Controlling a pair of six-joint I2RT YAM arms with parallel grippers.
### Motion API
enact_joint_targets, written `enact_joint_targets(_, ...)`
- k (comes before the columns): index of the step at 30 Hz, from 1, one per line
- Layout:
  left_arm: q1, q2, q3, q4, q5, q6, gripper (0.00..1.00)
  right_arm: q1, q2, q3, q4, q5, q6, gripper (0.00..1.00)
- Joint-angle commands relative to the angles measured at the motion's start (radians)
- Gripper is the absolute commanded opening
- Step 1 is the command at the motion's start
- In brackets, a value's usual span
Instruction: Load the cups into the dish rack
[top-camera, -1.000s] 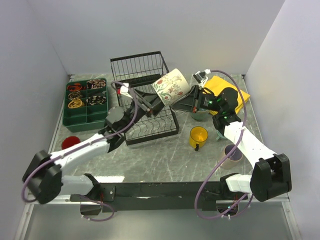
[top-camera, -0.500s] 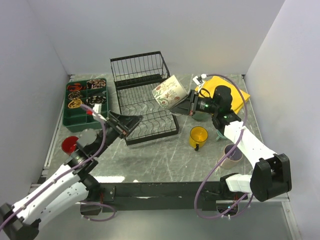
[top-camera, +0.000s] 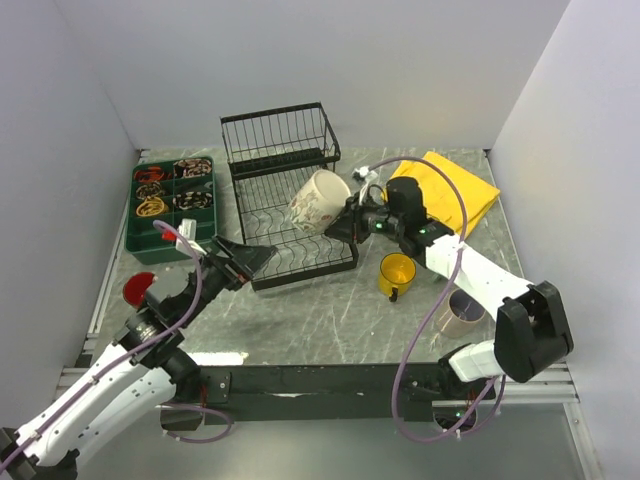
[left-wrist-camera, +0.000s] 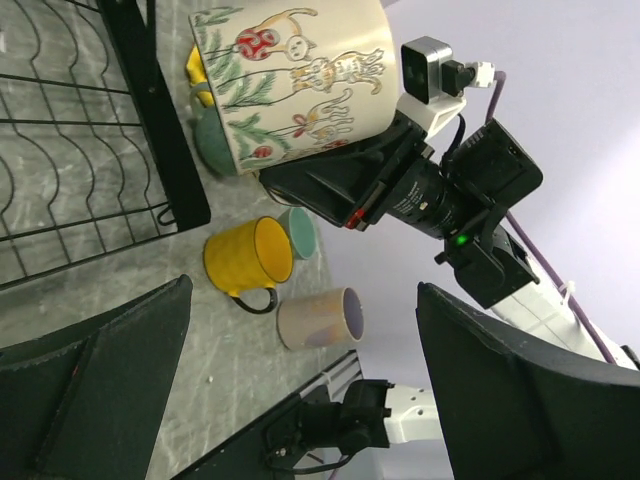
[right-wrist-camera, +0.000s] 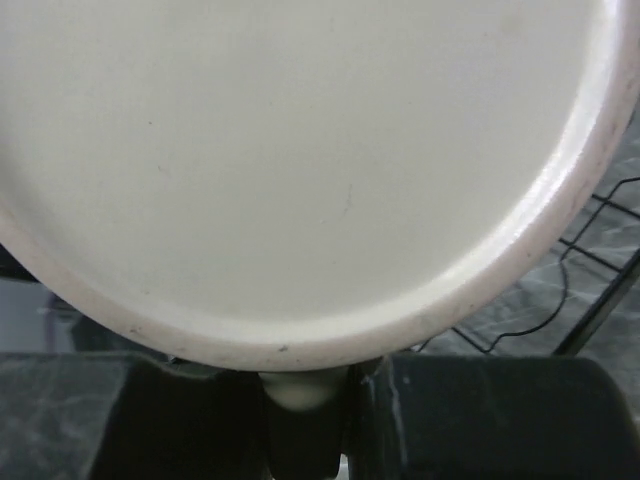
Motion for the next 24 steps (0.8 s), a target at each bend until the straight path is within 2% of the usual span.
enact_joint_targets(1, 0.004, -0.042, 0.049, -0.071, -0.047, 0.045, 0.99, 0.06, -0.014, 0.051, 0.164, 0.148, -0.199, 0.0)
enact_joint_targets(13, 0.004, -0.137, 0.046, -0.188, -0.128, 0.028, 0.99, 0.212, 0.196, 0.114, 0.269, 0.56, -0.412, 0.0)
enact_joint_targets(18, 0.004, -0.163, 0.032, -0.212, -0.14, 0.013, 1.0, 0.215, 0.283, 0.19, 0.273, 0.621, -0.421, 0.0)
enact_joint_targets(24, 0.004, -0.182, 0.009, -0.217, -0.15, 0.003, 1.0, 0.215, 0.305, 0.198, 0.301, 0.648, -0.437, 0.0)
